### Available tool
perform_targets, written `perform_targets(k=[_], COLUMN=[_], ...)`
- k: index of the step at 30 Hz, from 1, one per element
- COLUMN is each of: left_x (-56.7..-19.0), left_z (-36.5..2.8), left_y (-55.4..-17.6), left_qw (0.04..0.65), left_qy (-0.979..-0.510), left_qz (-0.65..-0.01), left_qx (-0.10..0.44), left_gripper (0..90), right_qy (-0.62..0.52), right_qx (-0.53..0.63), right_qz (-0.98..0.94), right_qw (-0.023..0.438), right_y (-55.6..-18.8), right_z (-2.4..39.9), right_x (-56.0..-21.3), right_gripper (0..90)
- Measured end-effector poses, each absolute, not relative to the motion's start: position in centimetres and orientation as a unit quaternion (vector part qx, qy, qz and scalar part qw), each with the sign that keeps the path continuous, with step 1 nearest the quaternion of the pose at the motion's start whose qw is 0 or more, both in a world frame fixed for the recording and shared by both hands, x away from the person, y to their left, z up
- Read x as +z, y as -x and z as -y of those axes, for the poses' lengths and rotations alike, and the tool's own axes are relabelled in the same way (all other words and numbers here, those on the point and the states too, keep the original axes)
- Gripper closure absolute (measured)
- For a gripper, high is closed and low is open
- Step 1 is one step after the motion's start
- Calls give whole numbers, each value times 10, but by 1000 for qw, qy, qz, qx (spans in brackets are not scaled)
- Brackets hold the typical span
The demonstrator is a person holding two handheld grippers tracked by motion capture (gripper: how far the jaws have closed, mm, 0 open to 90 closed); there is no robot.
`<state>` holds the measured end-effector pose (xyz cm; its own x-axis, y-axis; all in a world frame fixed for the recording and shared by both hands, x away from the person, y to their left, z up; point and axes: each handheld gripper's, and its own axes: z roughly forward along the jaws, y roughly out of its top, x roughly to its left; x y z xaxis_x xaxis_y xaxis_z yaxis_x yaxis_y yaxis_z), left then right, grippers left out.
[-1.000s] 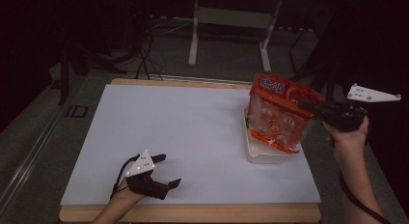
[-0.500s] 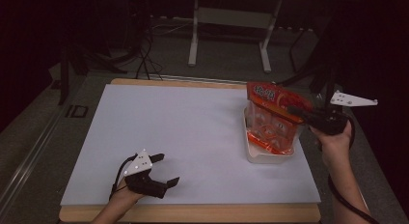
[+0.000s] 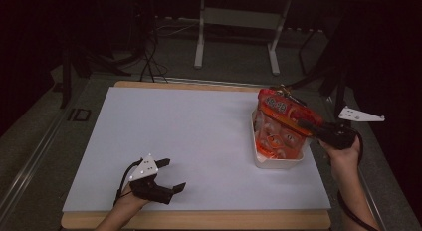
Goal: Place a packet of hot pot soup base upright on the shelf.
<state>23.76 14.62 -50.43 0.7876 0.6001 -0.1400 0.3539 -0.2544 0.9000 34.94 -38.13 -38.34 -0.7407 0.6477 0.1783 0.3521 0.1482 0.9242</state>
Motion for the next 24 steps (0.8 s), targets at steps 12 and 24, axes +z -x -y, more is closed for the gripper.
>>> perform_targets(k=[12,24], left_x=[-507,-508], left_z=[-145,-143], left_y=[-238,-237], left_qw=[528,527], left_qy=[-784,-786], left_qz=[-305,-303], left_qx=[113,110], left_gripper=[45,45], right_qy=[-361,-311], right_qx=[570,611], right_qz=[-719,-700], right_qw=[168,198], right_y=[-339,-310], right_z=[396,370], right_x=[-383,-335], right_gripper=[708,437])
